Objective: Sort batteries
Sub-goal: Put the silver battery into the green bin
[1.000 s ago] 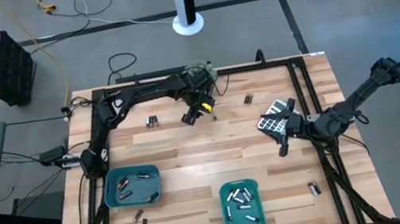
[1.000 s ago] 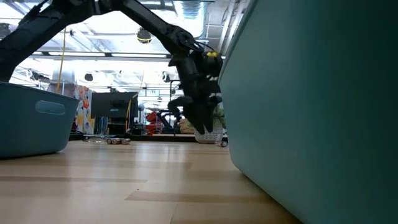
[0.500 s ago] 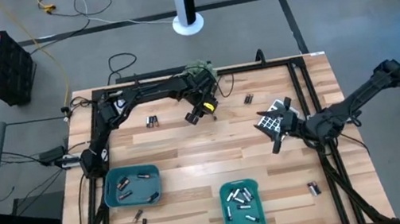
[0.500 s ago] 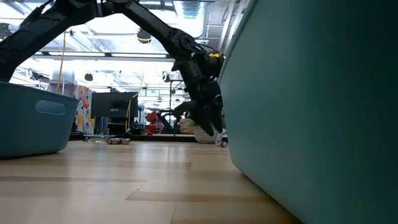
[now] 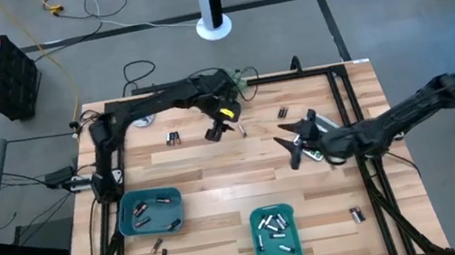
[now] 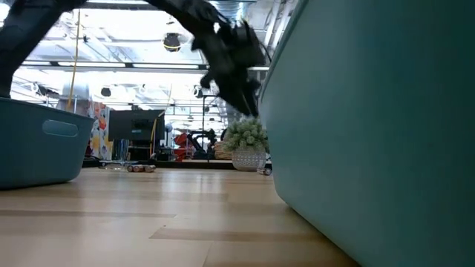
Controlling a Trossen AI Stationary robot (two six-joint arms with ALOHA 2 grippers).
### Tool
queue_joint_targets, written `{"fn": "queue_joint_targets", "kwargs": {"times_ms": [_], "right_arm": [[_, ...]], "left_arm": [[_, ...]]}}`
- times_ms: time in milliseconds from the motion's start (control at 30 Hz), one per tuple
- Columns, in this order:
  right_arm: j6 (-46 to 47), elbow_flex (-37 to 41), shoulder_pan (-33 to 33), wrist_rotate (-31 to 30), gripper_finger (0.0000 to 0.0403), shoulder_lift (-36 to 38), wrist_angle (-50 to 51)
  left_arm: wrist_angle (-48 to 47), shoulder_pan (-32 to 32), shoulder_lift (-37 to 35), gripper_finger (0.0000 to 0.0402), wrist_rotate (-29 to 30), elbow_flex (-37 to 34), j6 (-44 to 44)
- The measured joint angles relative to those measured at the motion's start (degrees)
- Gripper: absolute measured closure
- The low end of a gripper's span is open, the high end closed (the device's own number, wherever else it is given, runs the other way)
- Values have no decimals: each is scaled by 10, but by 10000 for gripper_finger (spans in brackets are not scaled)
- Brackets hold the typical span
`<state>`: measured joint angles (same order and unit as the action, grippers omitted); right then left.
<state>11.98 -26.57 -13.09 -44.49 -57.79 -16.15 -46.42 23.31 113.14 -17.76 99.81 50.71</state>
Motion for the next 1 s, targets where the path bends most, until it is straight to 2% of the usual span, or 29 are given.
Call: {"fn": "queue_joint_targets", "kwargs": {"times_ms": [200,300,467,600,767,1000], "right_arm": [[57,-75,74,95,184,-134,16],[87,-128,114,118,184,-196,73],[135,-227,179,188,184,-287,206],[131,-280,207,214,184,-348,234],[131,-318,228,251,184,-406,237],[149,-371,251,270,184,-486,285]], "left_arm": [[53,8,-152,270,-7,-91,-55],[106,15,-233,280,-5,-155,-114],[191,14,-361,284,-3,-267,-221],[255,4,-445,284,1,-353,-277],[341,-2,-527,285,38,-451,-348],[425,-3,-601,285,41,-564,-397]]}}
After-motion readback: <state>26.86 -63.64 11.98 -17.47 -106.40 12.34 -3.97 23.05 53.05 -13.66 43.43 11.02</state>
